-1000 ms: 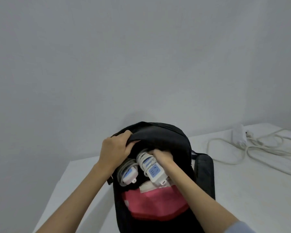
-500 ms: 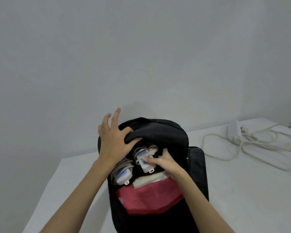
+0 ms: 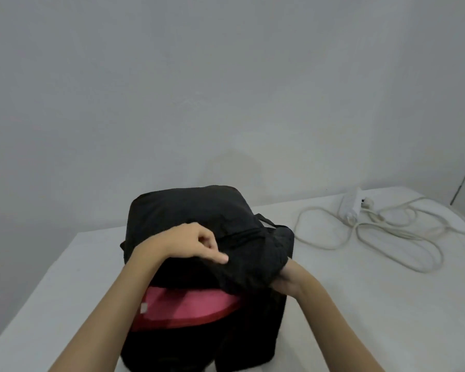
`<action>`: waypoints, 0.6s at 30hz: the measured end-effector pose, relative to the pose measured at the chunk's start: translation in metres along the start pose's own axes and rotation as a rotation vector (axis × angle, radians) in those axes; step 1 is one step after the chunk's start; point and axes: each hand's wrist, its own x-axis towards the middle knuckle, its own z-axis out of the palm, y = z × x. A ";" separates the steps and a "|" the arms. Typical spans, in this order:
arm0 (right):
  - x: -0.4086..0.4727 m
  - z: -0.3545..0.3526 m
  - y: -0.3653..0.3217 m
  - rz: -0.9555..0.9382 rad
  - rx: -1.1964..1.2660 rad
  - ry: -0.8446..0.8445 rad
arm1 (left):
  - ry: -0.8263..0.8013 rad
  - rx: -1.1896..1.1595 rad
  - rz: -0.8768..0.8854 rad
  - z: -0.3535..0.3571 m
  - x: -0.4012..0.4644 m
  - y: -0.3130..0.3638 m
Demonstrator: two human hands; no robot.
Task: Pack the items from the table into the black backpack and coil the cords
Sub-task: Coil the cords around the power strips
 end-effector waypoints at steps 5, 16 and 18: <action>-0.027 -0.088 -0.033 0.085 -0.009 -0.049 | 0.077 0.597 -0.343 0.076 0.025 0.044; -0.063 -0.257 -0.112 -0.362 -0.611 0.422 | 1.549 0.188 -0.039 0.131 0.098 0.182; -0.065 -0.283 -0.126 -0.462 -0.661 0.486 | 1.479 0.152 0.154 0.151 0.128 0.203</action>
